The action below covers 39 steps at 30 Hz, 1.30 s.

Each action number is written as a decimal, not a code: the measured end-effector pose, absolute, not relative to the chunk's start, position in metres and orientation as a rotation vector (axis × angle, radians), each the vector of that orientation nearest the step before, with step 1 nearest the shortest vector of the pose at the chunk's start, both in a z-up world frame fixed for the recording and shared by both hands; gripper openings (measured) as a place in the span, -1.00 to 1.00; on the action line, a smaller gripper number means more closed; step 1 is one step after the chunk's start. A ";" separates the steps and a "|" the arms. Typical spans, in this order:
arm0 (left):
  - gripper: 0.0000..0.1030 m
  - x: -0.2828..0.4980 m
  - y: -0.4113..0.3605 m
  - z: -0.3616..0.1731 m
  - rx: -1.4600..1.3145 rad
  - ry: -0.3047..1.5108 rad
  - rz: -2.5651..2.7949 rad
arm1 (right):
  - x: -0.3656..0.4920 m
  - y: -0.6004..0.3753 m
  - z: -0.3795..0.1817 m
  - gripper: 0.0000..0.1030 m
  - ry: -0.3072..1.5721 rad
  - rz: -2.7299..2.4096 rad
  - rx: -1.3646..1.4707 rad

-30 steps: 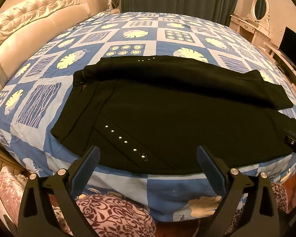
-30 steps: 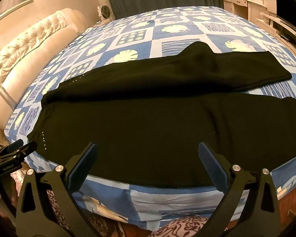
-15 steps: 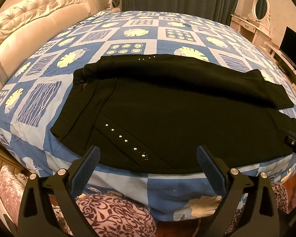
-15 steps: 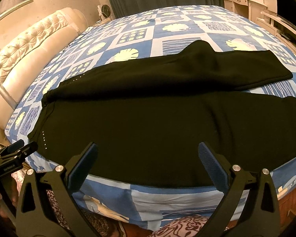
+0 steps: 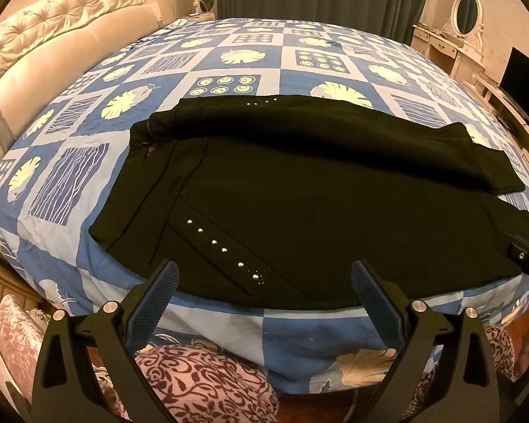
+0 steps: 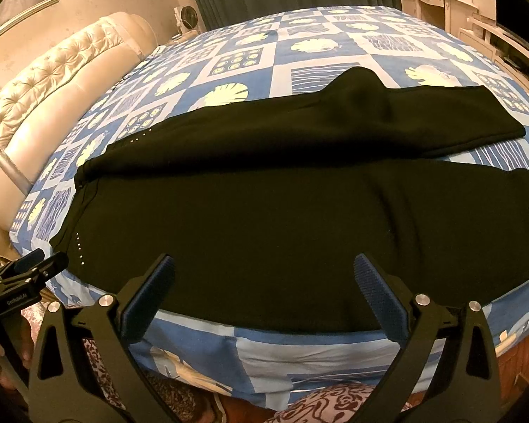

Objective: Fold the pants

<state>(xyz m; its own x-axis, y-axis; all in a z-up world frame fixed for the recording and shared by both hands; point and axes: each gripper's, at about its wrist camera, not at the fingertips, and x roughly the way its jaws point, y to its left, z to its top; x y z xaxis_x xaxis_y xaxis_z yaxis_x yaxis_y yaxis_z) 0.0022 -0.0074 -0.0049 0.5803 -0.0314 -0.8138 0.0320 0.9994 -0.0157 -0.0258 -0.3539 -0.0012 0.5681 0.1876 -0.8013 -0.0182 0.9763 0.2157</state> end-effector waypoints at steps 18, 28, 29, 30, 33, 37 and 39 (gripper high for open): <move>0.89 0.003 -0.007 -0.006 0.000 0.951 -0.037 | -0.028 -0.351 -0.003 0.96 0.965 0.121 0.191; 0.89 0.002 -0.008 -0.006 0.002 0.946 -0.036 | -0.031 -0.346 -0.006 0.96 0.959 0.125 0.188; 0.89 0.002 -0.009 -0.006 0.002 0.948 -0.036 | -0.031 -0.346 -0.005 0.96 0.960 0.126 0.190; 0.89 0.002 -0.009 -0.006 0.000 0.950 -0.038 | -0.033 -0.344 -0.007 0.96 0.961 0.127 0.190; 0.89 0.003 -0.008 -0.006 -0.006 0.959 -0.049 | -0.032 -0.345 -0.004 0.96 0.968 0.134 0.193; 0.89 0.008 0.004 0.002 -0.103 0.982 -0.155 | -0.031 -0.344 0.002 0.96 0.981 0.176 0.203; 0.89 0.015 0.018 0.009 -0.200 0.989 -0.237 | -0.031 -0.344 0.006 0.96 0.979 0.223 0.213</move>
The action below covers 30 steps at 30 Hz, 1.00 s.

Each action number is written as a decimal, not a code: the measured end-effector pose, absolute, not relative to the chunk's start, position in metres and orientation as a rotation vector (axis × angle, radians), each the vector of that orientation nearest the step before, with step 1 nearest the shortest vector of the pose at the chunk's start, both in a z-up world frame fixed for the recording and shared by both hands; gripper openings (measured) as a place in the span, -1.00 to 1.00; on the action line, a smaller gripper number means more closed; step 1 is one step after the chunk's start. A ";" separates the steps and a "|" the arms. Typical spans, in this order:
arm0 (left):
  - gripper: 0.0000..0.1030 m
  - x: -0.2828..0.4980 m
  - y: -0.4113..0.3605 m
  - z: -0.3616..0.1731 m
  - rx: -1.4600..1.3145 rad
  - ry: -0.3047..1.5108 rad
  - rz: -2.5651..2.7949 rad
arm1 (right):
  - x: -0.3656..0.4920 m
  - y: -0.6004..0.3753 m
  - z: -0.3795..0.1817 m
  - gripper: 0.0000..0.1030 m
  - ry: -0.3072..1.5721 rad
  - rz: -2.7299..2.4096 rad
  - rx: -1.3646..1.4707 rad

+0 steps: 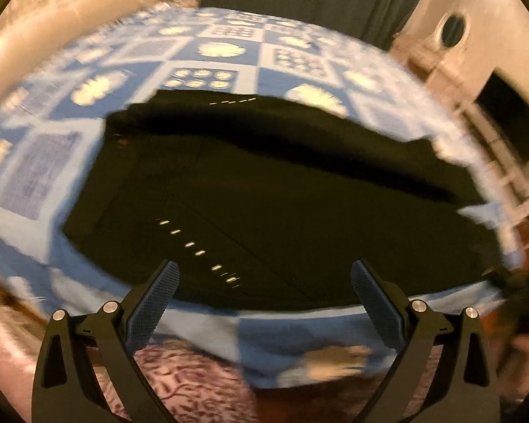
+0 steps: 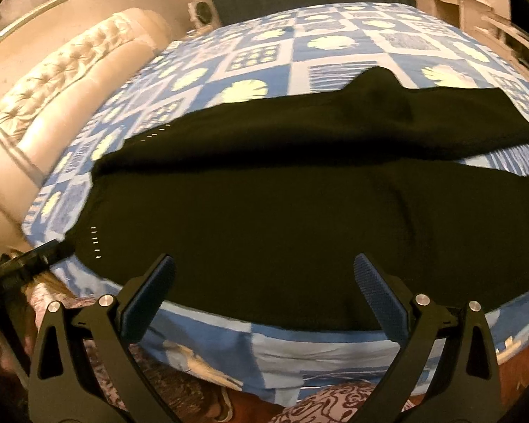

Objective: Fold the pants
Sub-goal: 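Lower both grippers to the waistband edge of the black pants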

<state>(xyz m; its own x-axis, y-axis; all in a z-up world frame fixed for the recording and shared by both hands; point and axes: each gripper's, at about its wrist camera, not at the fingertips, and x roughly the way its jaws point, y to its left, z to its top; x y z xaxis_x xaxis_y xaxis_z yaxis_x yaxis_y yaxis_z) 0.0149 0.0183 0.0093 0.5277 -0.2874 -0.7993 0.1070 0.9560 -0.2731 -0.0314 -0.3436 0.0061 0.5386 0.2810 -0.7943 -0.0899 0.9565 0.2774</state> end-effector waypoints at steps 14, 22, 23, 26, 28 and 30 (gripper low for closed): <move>0.89 0.212 0.201 -0.006 -0.585 1.097 -0.349 | 0.027 -0.356 0.033 0.96 0.986 0.389 0.315; 0.89 0.300 0.238 -0.074 -0.713 1.186 -0.391 | 0.074 -0.354 0.009 0.96 1.043 0.398 0.351; 0.89 0.305 0.234 -0.076 -0.721 1.185 -0.429 | 0.079 -0.353 0.005 0.96 1.053 0.401 0.349; 0.89 0.313 0.218 -0.076 -0.702 1.189 -0.519 | 0.090 -0.350 0.000 0.96 1.065 0.419 0.355; 0.89 0.317 0.208 -0.078 -0.744 1.209 -0.607 | 0.098 -0.348 -0.003 0.96 1.067 0.443 0.376; 0.89 0.320 0.201 -0.081 -0.730 1.233 -0.619 | 0.105 -0.346 -0.004 0.96 1.066 0.459 0.391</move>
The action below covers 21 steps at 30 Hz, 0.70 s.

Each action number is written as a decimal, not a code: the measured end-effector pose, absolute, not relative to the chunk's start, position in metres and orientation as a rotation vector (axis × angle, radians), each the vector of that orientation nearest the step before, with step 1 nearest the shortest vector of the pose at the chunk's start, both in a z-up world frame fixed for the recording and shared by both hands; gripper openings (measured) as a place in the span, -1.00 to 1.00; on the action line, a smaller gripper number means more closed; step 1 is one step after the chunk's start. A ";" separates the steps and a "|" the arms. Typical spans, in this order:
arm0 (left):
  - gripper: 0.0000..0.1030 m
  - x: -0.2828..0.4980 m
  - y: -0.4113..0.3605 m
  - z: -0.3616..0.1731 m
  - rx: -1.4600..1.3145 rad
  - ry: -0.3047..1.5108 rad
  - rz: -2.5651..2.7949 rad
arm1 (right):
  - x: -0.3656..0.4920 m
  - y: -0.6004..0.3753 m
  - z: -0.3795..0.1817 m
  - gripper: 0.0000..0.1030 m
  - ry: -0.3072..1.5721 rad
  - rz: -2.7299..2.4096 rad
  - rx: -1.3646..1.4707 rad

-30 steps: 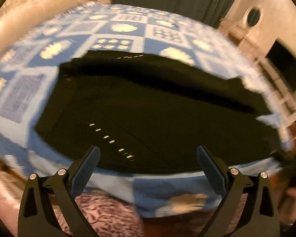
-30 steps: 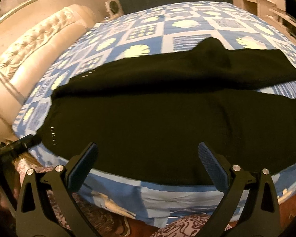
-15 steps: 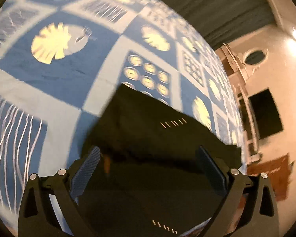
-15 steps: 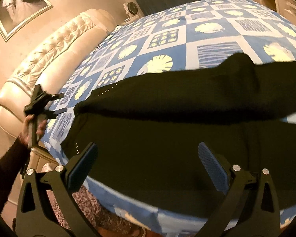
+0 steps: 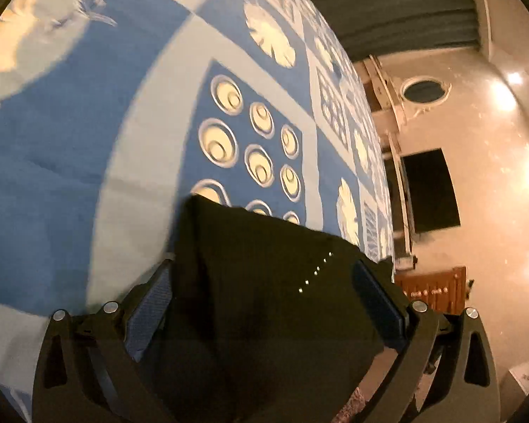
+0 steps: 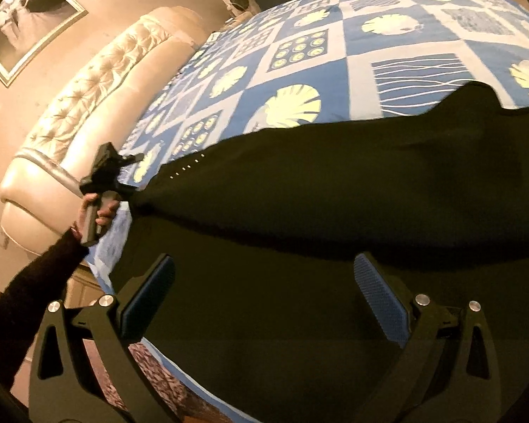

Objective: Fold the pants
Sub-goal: 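Lower both grippers to the waistband edge of the black pants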

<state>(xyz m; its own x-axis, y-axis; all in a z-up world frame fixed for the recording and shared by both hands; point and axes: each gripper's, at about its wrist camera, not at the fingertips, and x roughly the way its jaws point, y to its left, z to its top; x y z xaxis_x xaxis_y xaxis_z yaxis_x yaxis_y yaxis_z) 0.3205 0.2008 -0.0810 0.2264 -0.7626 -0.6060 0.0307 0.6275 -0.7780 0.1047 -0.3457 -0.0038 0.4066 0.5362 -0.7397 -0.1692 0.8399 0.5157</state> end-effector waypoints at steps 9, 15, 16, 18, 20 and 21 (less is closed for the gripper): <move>0.89 0.313 0.189 -0.078 -0.540 1.193 -0.697 | 0.173 -0.331 0.017 0.96 1.045 0.622 0.295; 0.88 0.322 0.183 -0.077 -0.508 1.216 -0.656 | 0.249 -0.310 0.009 0.96 1.130 0.684 0.163; 0.88 0.323 0.181 -0.076 -0.495 1.217 -0.654 | 0.263 -0.302 0.003 0.96 1.153 0.699 0.138; 0.73 0.322 0.175 -0.073 -0.416 1.218 -0.636 | 0.278 -0.292 -0.004 0.96 1.187 0.730 0.112; -0.38 0.325 0.169 -0.073 -0.306 1.232 -0.558 | 0.290 -0.279 -0.015 0.96 1.219 0.740 0.043; -0.38 0.327 0.172 -0.076 -0.330 1.249 -0.548 | 0.296 -0.271 -0.022 0.96 1.242 0.752 0.007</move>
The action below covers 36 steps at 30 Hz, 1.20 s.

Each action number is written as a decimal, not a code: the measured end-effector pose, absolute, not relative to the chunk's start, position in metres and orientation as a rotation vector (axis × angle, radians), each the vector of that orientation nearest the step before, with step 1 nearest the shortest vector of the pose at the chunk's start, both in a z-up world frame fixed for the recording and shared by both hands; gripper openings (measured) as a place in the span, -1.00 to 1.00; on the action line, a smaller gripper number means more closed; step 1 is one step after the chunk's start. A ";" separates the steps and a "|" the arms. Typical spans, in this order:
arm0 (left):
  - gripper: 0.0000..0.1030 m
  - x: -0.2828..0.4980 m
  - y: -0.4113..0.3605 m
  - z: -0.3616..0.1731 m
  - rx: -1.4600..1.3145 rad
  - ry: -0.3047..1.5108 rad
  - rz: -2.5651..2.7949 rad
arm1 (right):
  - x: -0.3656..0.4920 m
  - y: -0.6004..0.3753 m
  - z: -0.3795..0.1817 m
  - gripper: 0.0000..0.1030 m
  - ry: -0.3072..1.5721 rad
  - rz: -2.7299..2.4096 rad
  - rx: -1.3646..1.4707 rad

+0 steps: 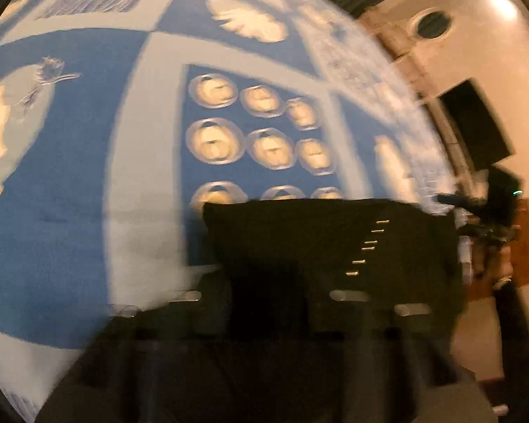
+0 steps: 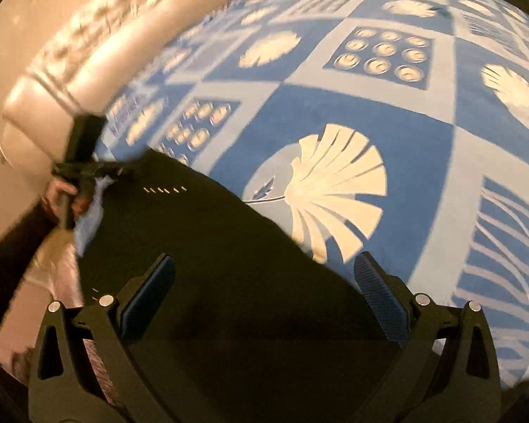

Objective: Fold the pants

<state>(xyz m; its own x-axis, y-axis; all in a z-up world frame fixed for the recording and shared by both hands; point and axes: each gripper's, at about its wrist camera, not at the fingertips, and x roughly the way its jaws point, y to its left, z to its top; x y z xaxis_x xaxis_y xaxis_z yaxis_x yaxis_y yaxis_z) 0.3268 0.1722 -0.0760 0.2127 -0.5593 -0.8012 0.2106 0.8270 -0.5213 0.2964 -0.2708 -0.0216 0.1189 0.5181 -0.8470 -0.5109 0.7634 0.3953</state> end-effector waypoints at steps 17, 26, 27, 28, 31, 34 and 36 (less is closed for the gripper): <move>-0.42 0.322 0.177 -0.051 -0.432 1.112 -0.617 | 0.268 -0.245 -0.014 -0.83 1.256 0.721 -0.146; -0.40 0.263 0.186 -0.011 -0.478 0.963 -0.712 | 0.191 -0.241 0.037 -0.84 1.027 0.635 -0.192; -0.40 0.255 0.186 -0.009 -0.481 0.956 -0.719 | 0.178 -0.240 0.040 -0.84 1.004 0.620 -0.211; -0.39 0.244 0.188 -0.008 -0.486 0.948 -0.726 | 0.160 -0.239 0.041 -0.84 0.982 0.610 -0.224; -0.36 0.204 0.194 -0.008 -0.474 0.929 -0.729 | 0.114 -0.237 0.037 -0.83 0.945 0.590 -0.255; -0.31 0.164 0.199 -0.016 -0.445 0.933 -0.726 | 0.072 -0.238 0.025 -0.82 0.949 0.584 -0.265; -0.18 0.140 0.201 -0.026 -0.417 0.963 -0.701 | 0.050 -0.237 0.013 -0.77 0.974 0.585 -0.271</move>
<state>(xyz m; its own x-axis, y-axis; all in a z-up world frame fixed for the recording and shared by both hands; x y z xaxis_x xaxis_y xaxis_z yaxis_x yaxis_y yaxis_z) 0.1404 0.2012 -0.0259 0.3800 -0.7048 -0.5990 0.3536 0.7091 -0.6100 0.0503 -0.2369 0.0127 0.4251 0.3429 -0.8377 -0.5782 0.8149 0.0402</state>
